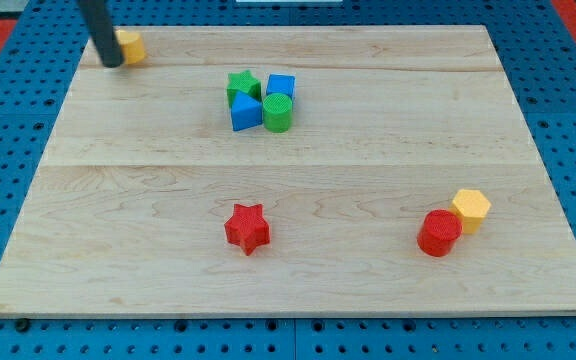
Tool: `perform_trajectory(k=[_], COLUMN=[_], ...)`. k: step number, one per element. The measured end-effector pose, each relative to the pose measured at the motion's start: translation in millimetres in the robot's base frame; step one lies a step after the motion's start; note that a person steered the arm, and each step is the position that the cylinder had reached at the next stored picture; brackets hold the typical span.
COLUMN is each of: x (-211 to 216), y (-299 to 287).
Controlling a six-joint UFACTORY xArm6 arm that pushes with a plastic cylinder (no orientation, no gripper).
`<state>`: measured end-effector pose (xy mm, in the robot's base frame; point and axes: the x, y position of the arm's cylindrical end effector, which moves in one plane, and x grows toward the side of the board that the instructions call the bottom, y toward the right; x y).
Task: Place the yellow heart to the top left of the board
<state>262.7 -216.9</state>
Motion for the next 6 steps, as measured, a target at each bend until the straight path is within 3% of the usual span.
perform_trajectory(k=[6], x=[-12.7], y=[22.1])
